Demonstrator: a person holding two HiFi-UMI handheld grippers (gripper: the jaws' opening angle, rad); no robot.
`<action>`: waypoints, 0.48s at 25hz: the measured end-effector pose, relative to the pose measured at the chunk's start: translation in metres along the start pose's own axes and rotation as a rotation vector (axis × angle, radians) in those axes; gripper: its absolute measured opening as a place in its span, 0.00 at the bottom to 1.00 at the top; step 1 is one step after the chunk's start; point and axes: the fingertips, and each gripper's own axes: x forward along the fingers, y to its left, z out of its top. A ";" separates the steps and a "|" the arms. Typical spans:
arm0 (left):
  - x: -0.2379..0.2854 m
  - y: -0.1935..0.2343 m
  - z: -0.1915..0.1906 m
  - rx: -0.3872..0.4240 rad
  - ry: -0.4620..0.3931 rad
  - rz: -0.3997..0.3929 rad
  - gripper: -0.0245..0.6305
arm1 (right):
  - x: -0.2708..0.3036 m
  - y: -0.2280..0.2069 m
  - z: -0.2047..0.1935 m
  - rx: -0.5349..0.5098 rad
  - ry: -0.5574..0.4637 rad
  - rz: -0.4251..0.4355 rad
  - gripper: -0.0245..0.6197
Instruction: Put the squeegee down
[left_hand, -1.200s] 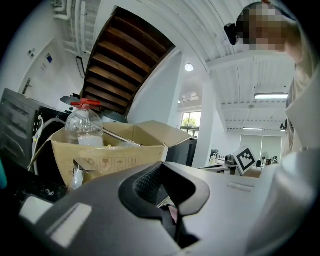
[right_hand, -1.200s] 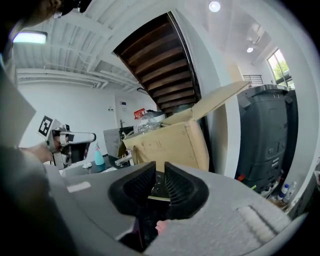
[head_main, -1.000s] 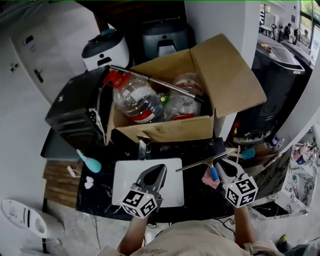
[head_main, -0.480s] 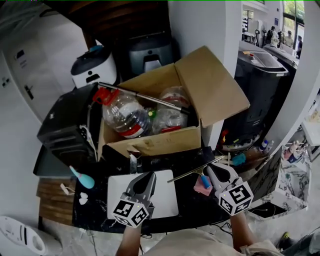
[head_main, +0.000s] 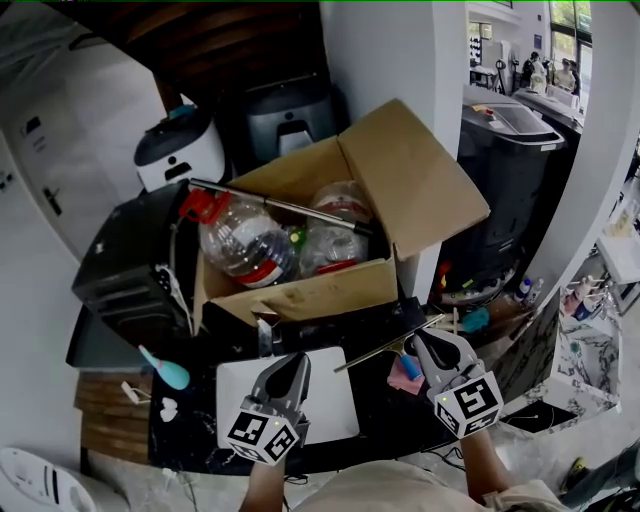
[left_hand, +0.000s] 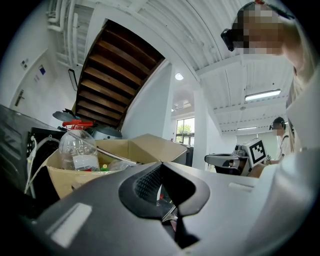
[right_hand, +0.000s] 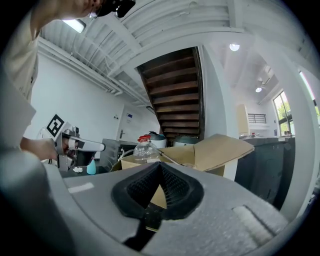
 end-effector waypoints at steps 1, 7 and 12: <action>0.000 0.000 -0.001 -0.003 0.004 0.000 0.06 | -0.001 -0.001 0.000 0.014 -0.005 -0.003 0.04; 0.000 0.002 -0.003 -0.005 0.027 -0.001 0.06 | -0.005 -0.006 -0.008 0.131 -0.018 -0.003 0.04; -0.002 0.002 -0.015 -0.019 0.029 -0.016 0.06 | -0.002 0.002 -0.020 0.096 0.023 -0.001 0.04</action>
